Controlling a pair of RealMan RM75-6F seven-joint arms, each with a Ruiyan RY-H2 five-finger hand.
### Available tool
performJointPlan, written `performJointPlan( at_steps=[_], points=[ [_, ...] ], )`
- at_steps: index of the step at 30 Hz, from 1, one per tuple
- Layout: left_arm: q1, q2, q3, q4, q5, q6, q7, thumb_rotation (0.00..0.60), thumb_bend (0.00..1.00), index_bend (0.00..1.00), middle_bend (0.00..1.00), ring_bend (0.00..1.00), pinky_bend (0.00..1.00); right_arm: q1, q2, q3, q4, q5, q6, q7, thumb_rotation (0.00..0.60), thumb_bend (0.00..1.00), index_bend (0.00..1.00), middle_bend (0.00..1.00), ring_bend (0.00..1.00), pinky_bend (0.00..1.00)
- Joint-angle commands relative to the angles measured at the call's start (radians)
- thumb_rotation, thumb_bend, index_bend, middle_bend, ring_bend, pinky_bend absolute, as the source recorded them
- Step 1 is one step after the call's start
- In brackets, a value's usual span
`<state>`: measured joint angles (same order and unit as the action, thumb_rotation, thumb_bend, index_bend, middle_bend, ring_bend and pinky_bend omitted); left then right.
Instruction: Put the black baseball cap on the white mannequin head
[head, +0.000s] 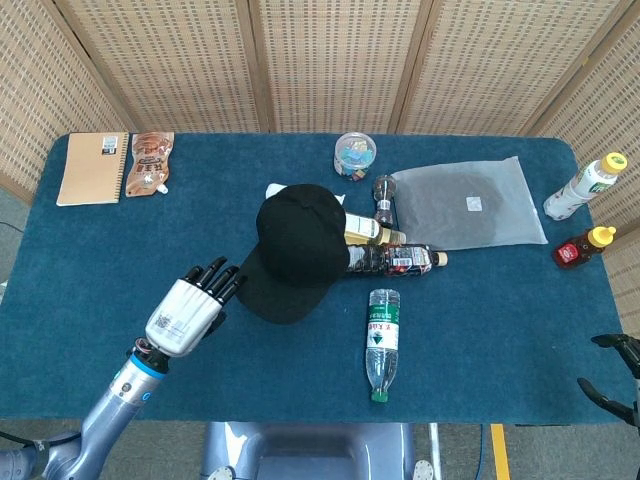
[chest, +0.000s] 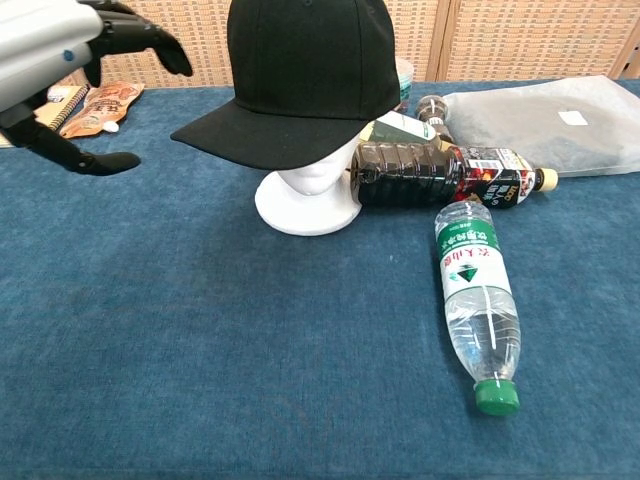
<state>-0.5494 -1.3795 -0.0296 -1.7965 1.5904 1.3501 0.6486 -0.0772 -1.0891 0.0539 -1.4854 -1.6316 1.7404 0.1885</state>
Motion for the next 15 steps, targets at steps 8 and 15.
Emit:
performJointPlan(
  at_steps=[8, 15],
  points=[
    [0.13, 0.072, 0.055, -0.012, 0.004, 0.116, -0.126, 0.6, 0.22, 0.23, 0.26, 0.17, 0.41, 0.008, 0.001, 0.002, -0.004, 0.001, -0.01, -0.004, 0.6, 0.16, 0.37, 0.42, 0.42, 0.44],
    [0.245, 0.146, 0.085, -0.001, -0.038, 0.212, -0.223, 0.6, 0.22, 0.23, 0.27, 0.17, 0.41, 0.019, -0.006, 0.002, -0.006, -0.004, -0.024, -0.015, 0.6, 0.16, 0.37, 0.42, 0.42, 0.44]
  ],
)
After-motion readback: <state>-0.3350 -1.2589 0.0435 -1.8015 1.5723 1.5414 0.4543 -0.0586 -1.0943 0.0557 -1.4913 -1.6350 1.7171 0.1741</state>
